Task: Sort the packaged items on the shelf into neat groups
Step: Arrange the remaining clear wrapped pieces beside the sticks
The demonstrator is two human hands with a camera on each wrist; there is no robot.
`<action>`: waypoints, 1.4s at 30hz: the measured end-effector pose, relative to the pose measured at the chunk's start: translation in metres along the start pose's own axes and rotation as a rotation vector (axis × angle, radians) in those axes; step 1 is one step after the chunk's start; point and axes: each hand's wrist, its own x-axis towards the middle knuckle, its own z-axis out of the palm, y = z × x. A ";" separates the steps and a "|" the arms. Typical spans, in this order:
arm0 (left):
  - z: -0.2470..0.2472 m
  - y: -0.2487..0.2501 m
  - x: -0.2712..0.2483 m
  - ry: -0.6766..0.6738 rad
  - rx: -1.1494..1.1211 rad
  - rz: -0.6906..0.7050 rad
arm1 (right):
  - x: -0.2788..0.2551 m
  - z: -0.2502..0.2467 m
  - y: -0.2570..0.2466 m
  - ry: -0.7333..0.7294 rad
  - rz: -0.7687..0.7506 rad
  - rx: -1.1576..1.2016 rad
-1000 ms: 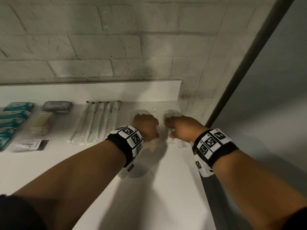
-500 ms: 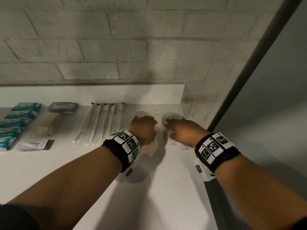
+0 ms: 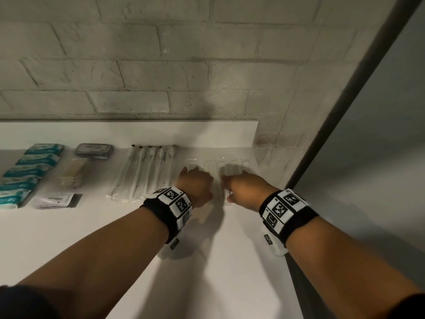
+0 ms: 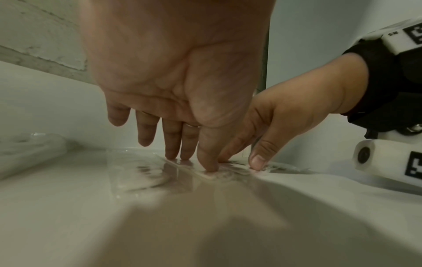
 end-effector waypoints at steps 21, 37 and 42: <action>0.003 -0.009 -0.026 -0.182 -0.019 -0.095 | 0.001 0.004 -0.039 -0.066 -0.148 -0.080; 0.004 -0.003 -0.028 -0.063 -0.036 0.033 | -0.020 -0.010 -0.034 -0.065 -0.004 -0.014; 0.004 0.004 -0.029 -0.114 -0.026 0.058 | -0.022 -0.006 -0.031 -0.136 0.026 -0.024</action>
